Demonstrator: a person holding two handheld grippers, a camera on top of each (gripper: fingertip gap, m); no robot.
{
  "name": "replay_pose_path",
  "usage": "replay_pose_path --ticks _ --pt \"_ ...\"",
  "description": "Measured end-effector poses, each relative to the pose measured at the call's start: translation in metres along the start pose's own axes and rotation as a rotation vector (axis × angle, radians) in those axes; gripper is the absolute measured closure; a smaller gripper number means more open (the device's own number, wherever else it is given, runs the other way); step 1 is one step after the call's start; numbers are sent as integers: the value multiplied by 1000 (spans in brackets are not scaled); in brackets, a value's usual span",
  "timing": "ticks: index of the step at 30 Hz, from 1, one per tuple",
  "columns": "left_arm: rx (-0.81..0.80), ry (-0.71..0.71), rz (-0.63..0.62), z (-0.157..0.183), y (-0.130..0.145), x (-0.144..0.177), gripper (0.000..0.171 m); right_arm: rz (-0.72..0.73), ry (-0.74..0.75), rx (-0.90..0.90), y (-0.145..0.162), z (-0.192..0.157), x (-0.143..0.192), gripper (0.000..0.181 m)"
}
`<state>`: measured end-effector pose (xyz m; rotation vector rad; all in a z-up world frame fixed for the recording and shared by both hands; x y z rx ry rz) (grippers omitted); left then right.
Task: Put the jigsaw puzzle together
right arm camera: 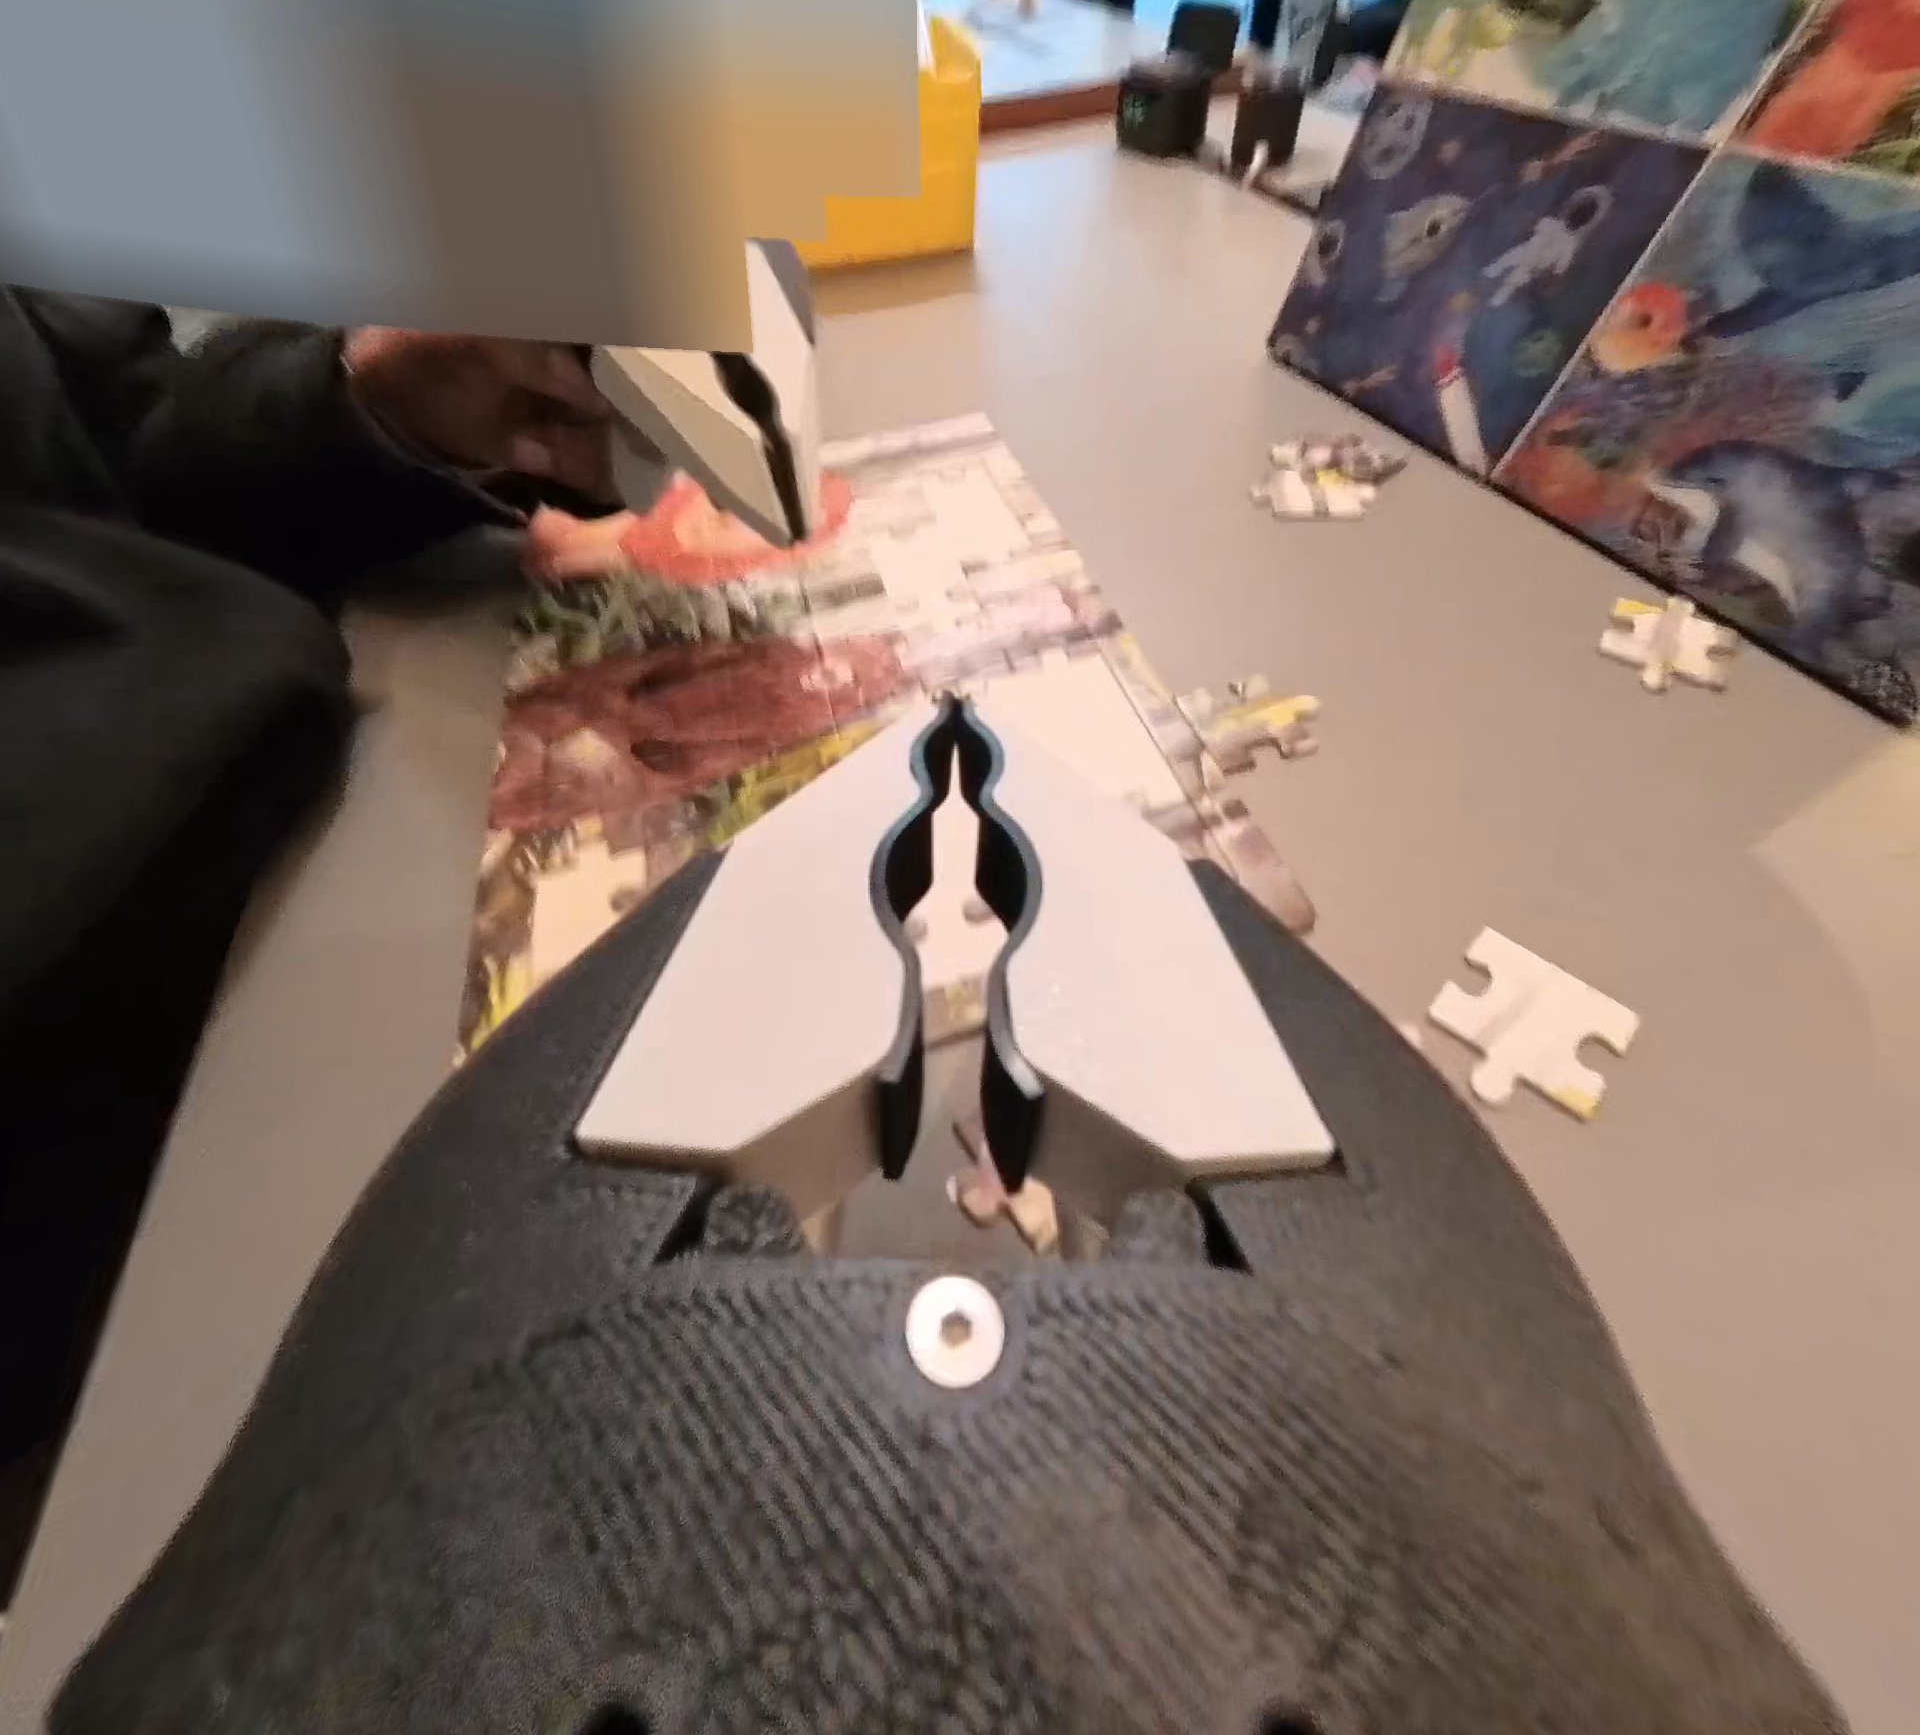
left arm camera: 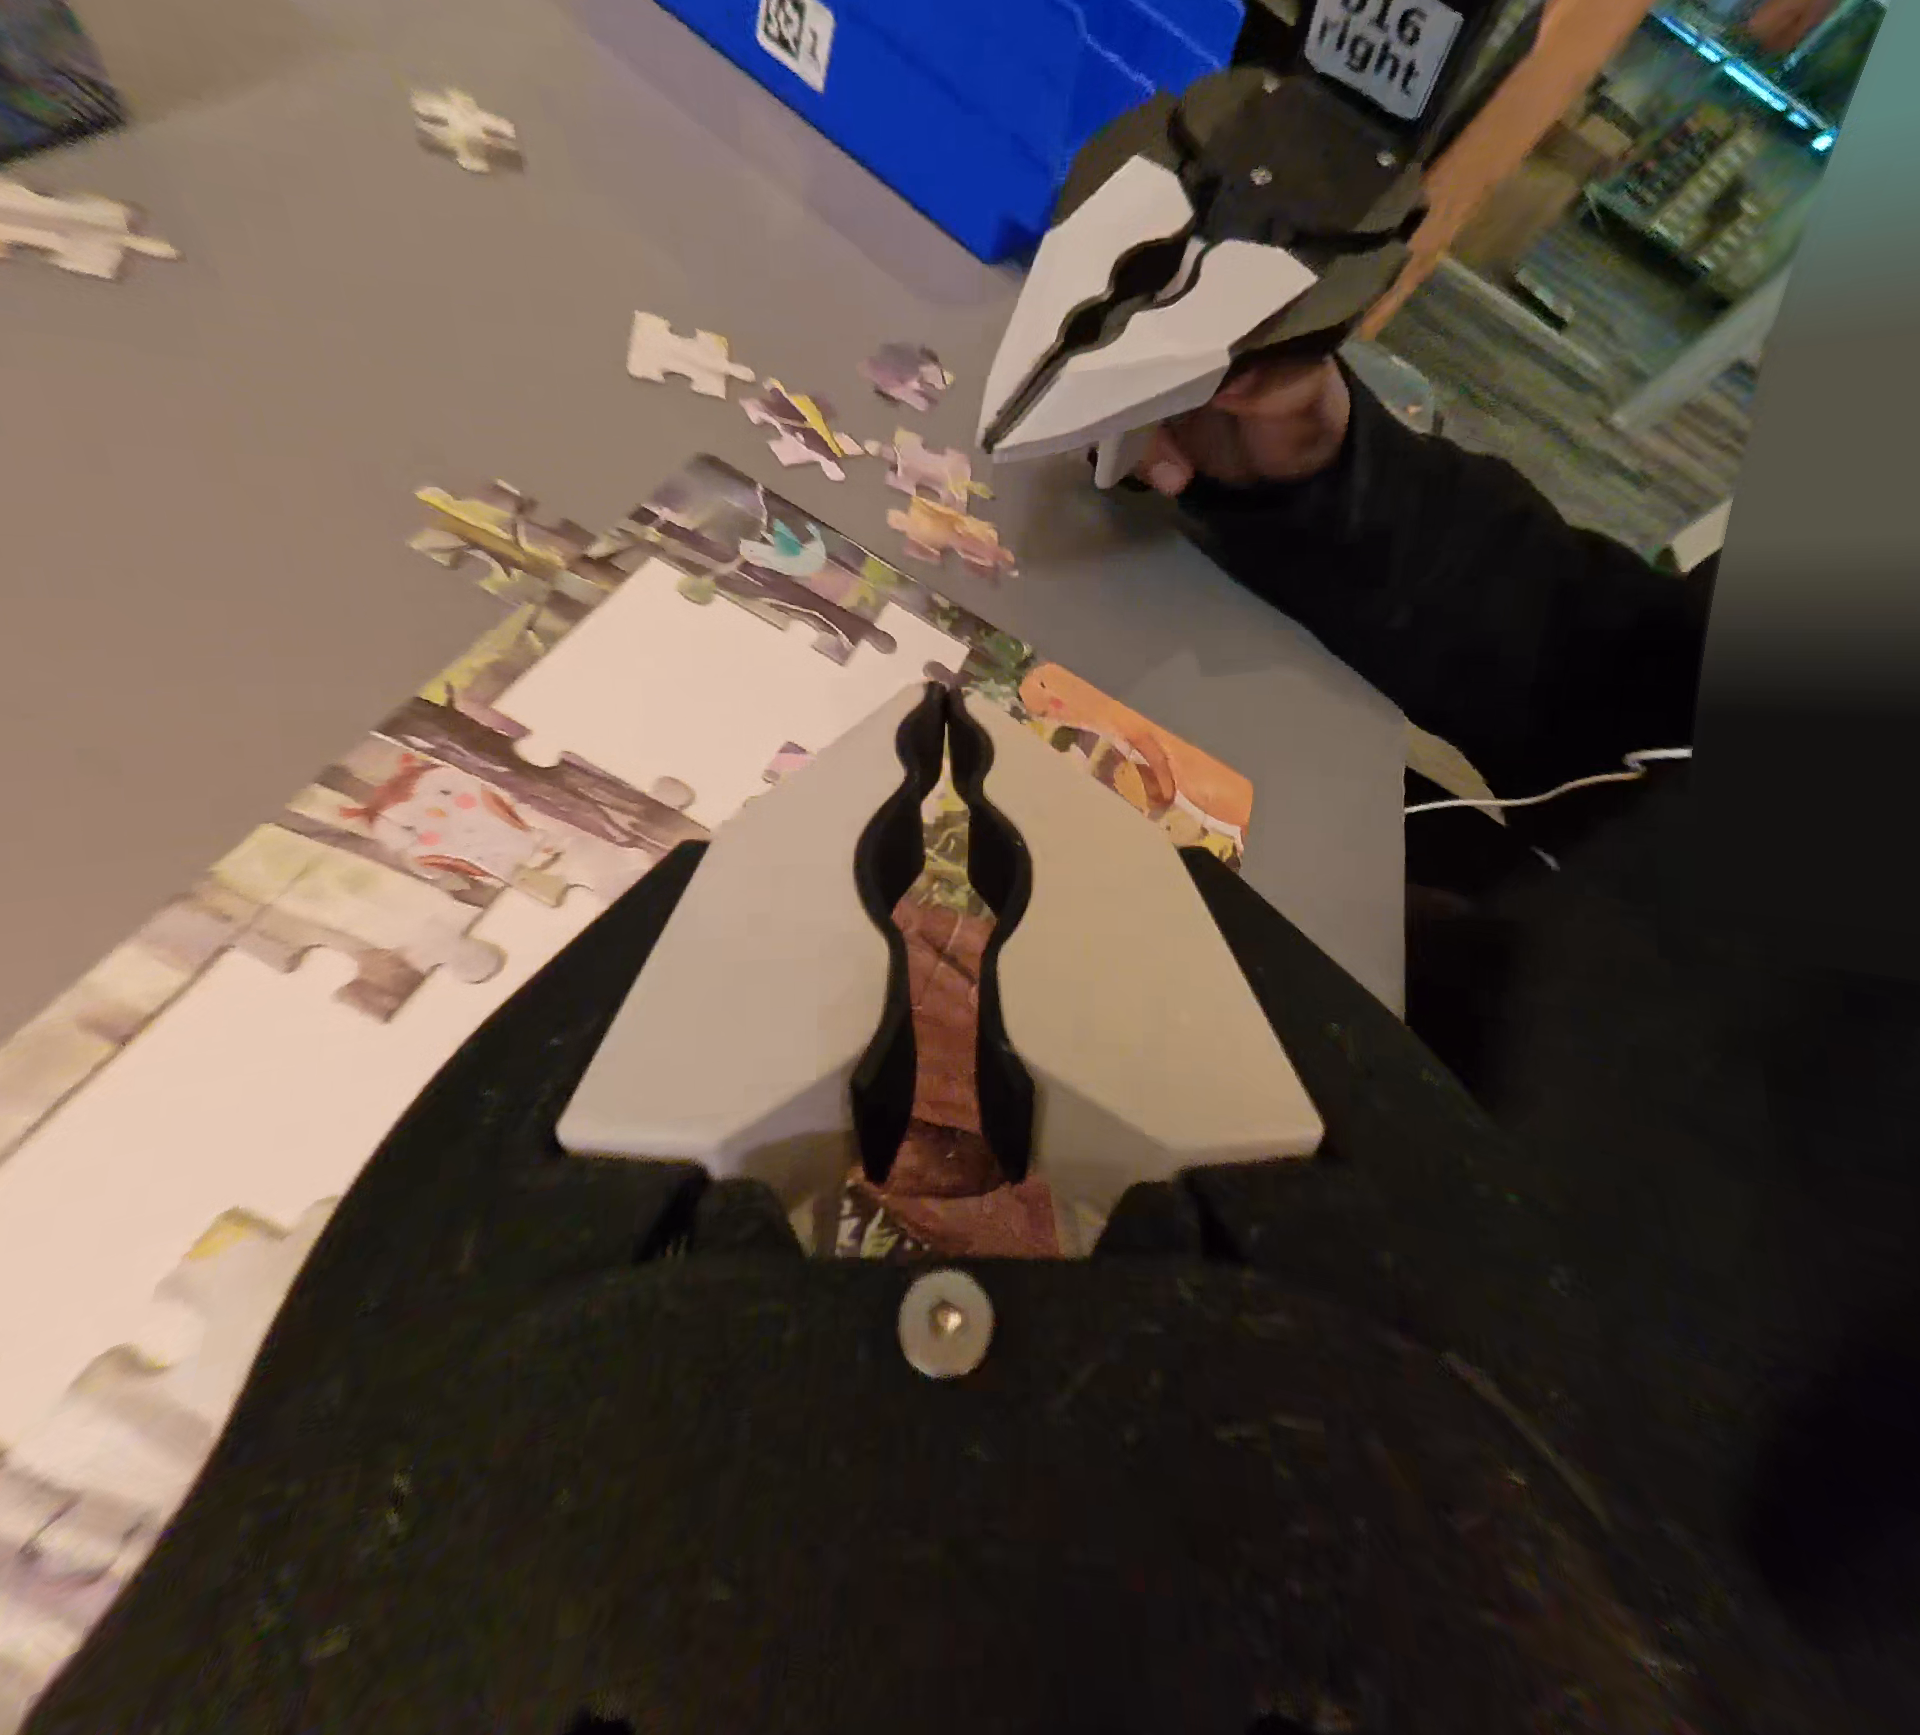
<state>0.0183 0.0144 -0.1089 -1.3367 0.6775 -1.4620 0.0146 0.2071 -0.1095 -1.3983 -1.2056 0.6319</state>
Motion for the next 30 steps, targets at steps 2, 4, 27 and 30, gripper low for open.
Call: replay_pose_path --ticks 2,4,27,30 --pt "-60 -51 0 -2 -11 10 171 144 -101 -63 -24 -3 3 181" --pt "-153 -124 -1 -9 -27 21 171 265 -152 -102 -56 -4 6 181" --pt "-186 -327 -128 -122 8 44 171 -70 309 -7 -19 102 -15 181" --pt "-196 -329 -145 -122 10 41 171 -94 321 15 -17 100 -18 181"
Point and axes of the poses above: each gripper's, where its closed fingertips meet, x back along the fingers, y out of its underside, z = x × y across the jaws, the point moved 7 cm from there along x, back along the fingers, and after that the axes turned 9 degrees about -x, right-handed, at the moved point
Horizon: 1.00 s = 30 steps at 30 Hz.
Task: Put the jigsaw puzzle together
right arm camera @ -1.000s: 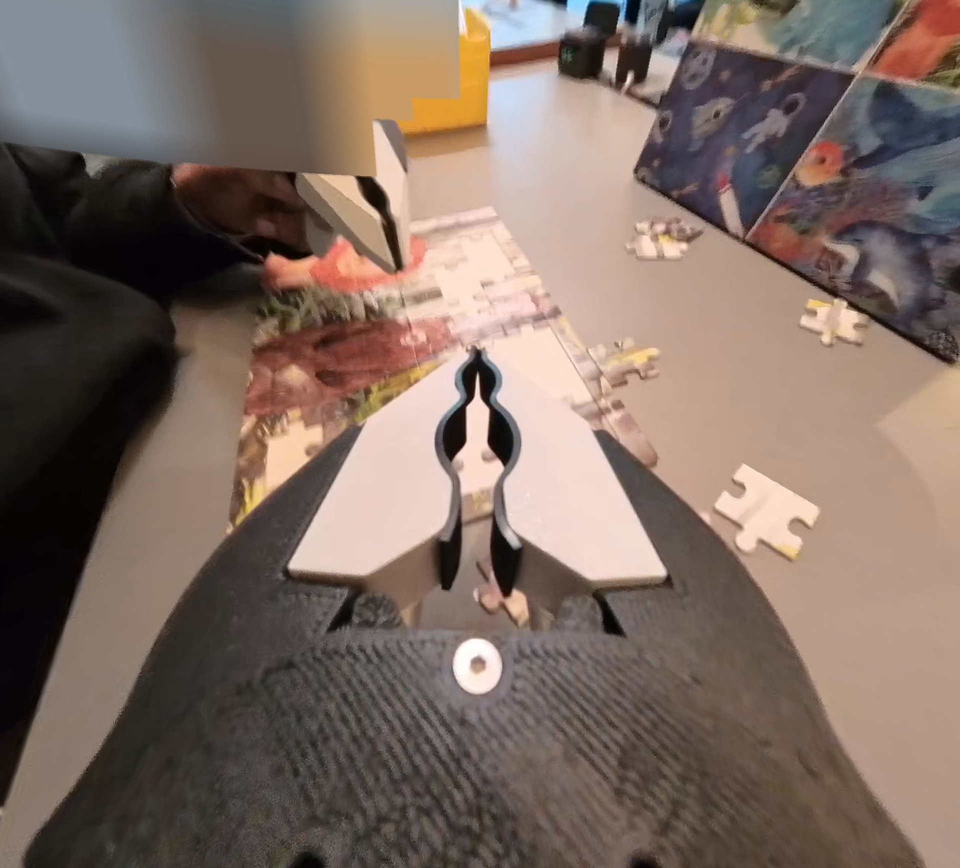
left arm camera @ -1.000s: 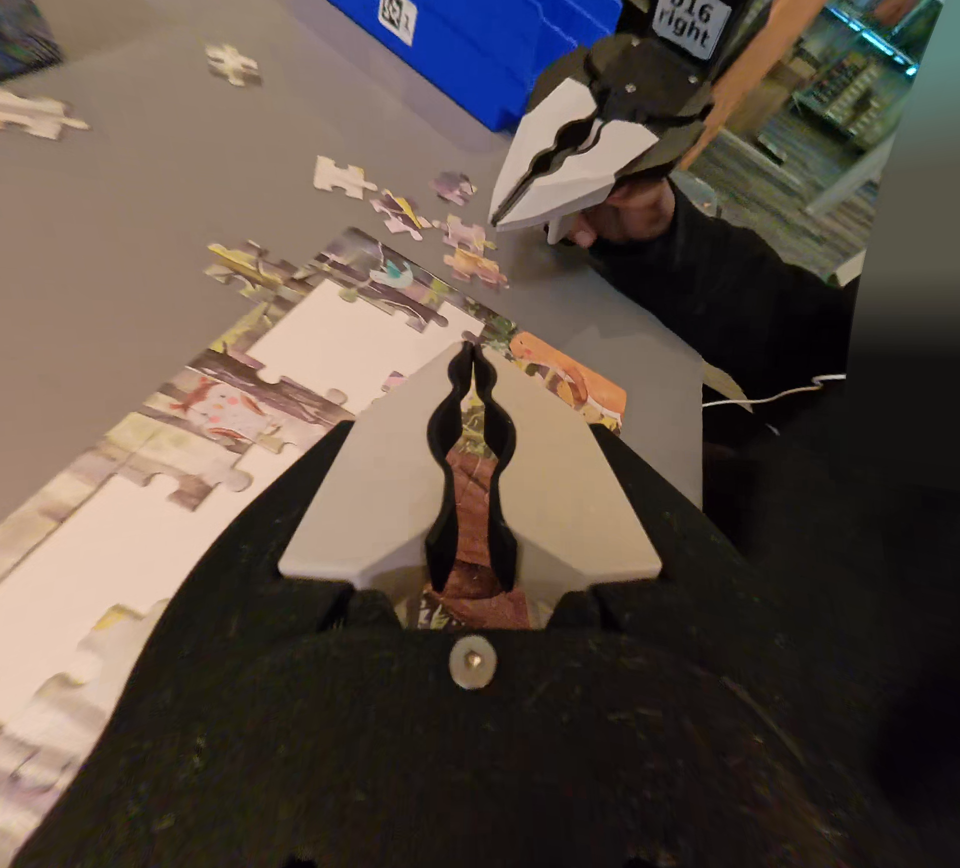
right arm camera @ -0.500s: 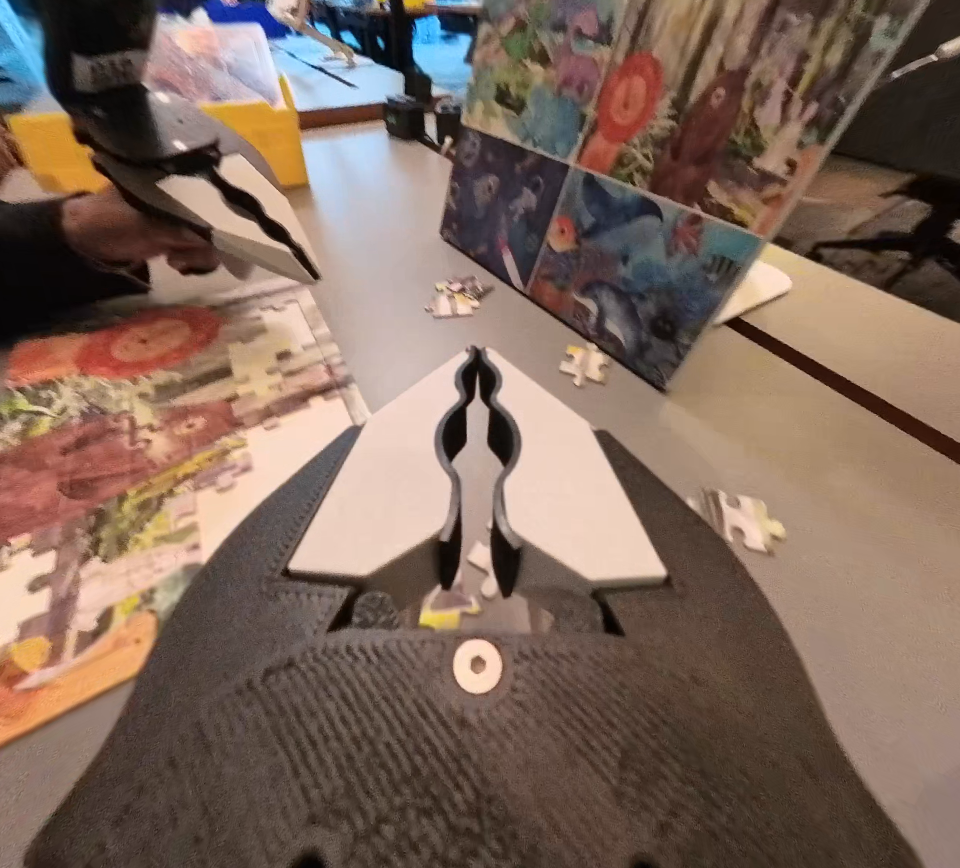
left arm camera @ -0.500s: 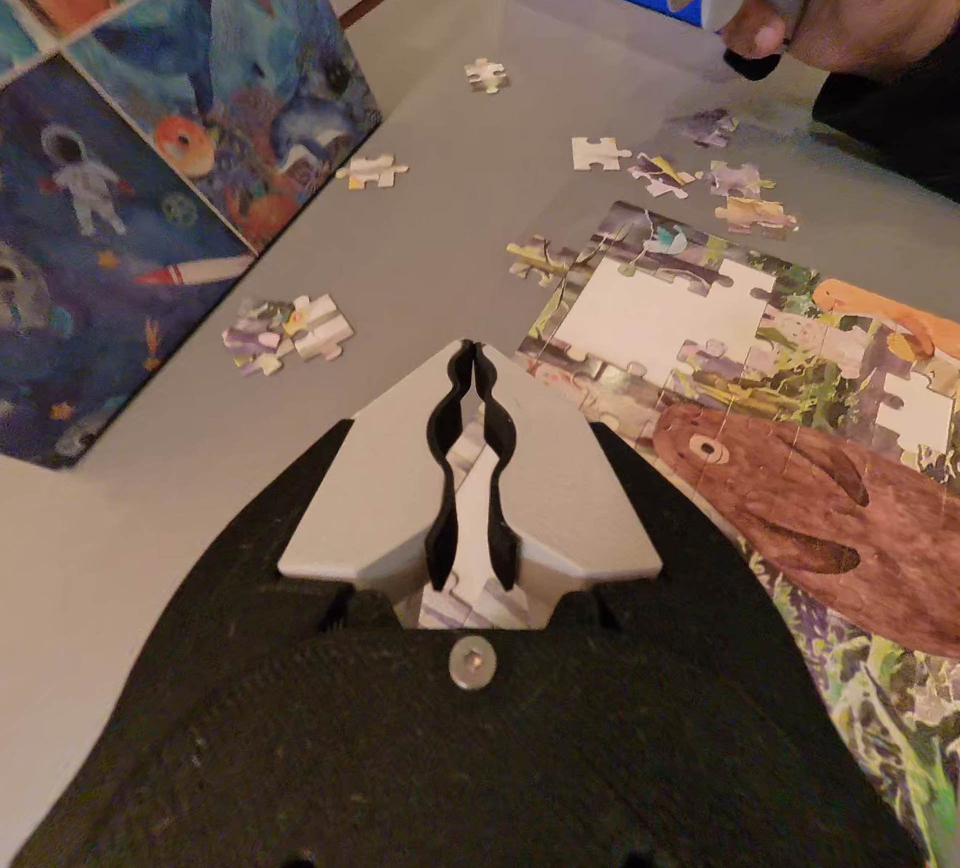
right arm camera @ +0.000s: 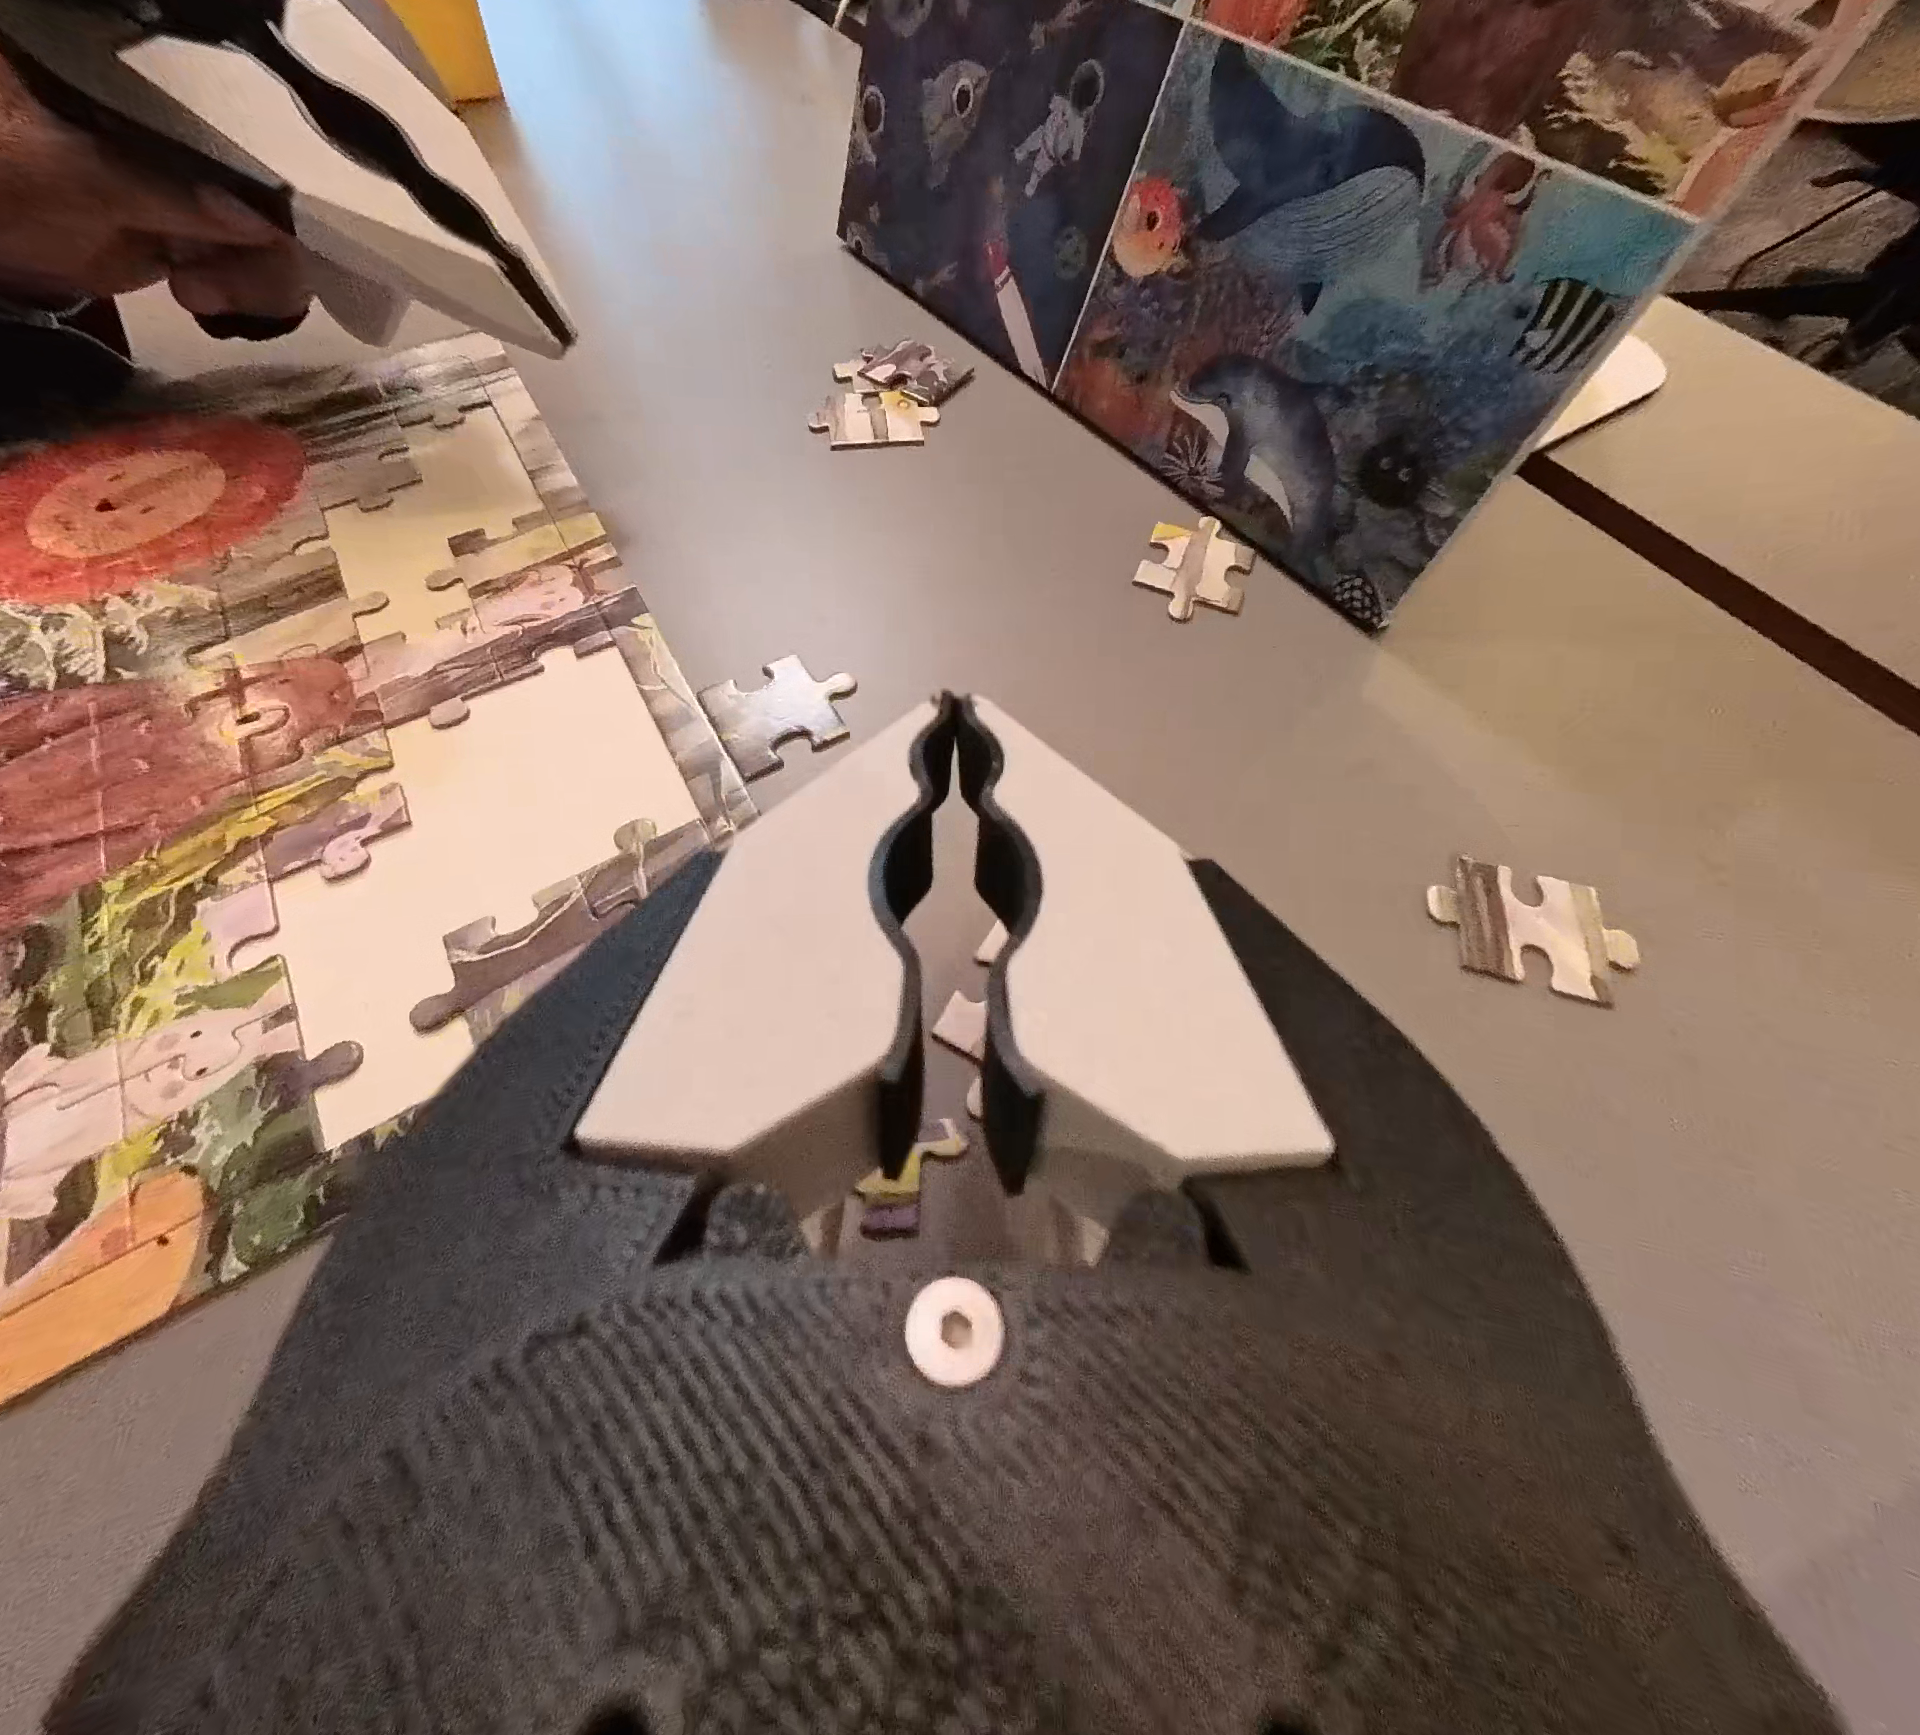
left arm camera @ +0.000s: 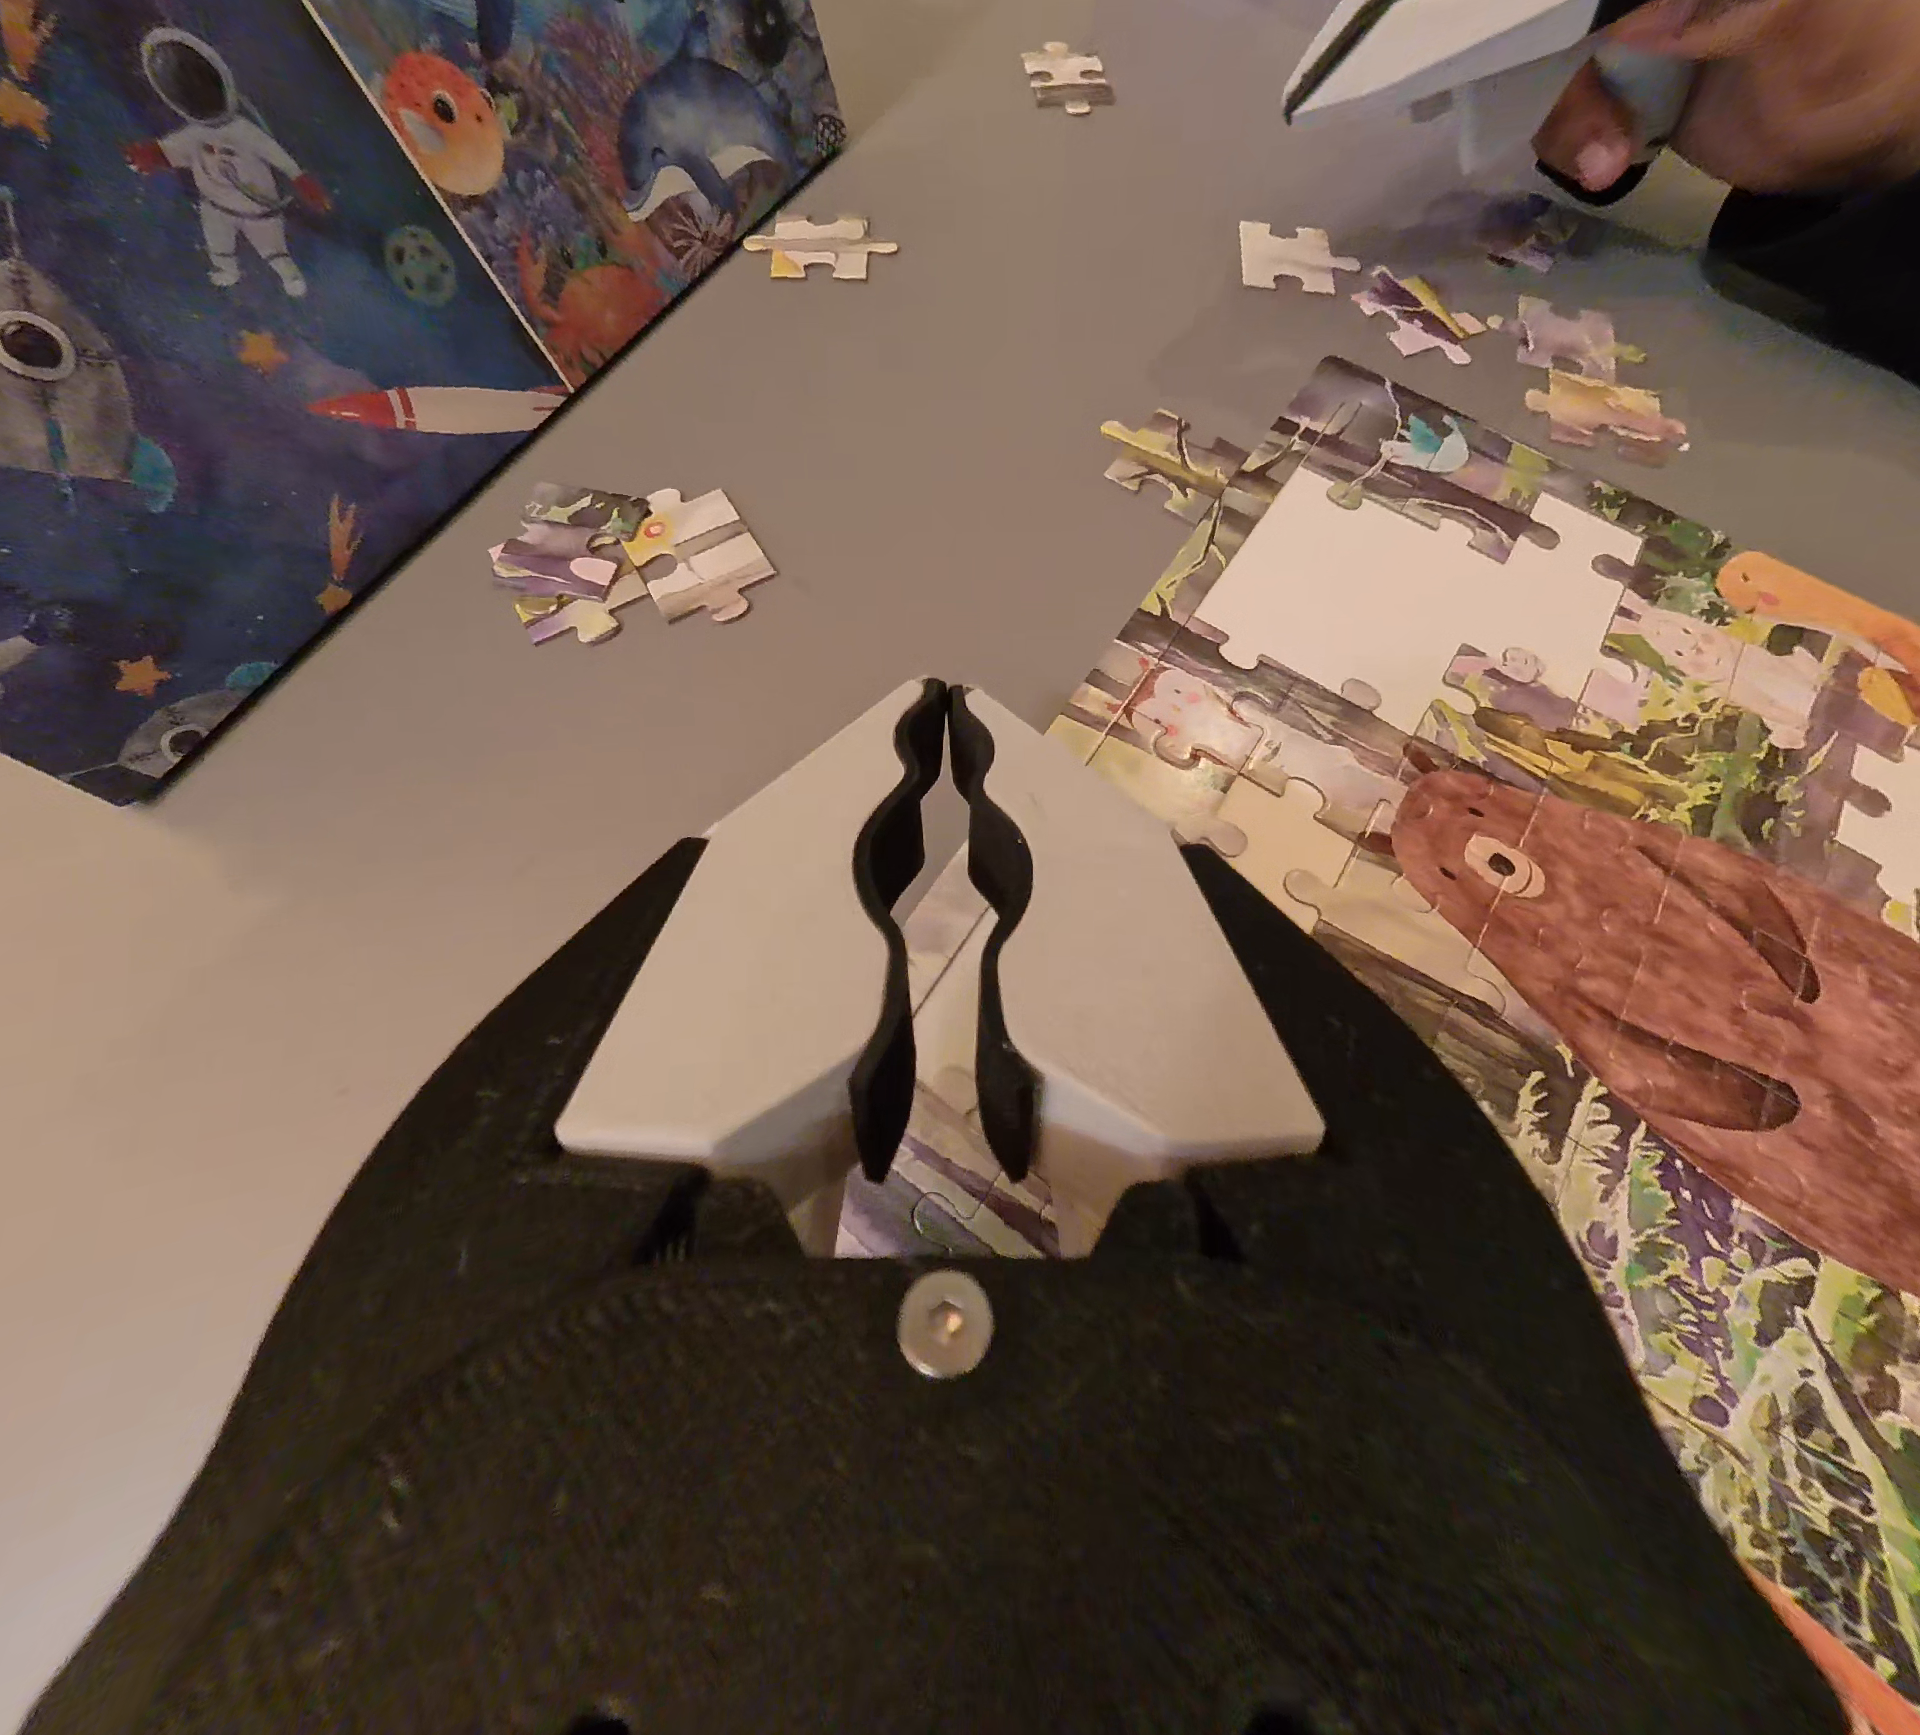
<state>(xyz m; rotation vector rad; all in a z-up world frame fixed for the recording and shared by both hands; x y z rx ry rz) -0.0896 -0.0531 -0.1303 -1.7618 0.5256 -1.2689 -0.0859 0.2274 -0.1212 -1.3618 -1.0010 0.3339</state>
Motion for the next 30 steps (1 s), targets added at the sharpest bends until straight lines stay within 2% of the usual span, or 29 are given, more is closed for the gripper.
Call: replay_pose_path --ticks 8,22,30 --pt "10 11 6 3 0 -3 171 23 30 -34 0 7 1 181" --pt "-8 0 5 6 -1 -6 171 181 177 -120 -12 38 34 181" --pt "-9 -29 10 1 -1 -2 171 209 183 -125 -16 39 40 181"
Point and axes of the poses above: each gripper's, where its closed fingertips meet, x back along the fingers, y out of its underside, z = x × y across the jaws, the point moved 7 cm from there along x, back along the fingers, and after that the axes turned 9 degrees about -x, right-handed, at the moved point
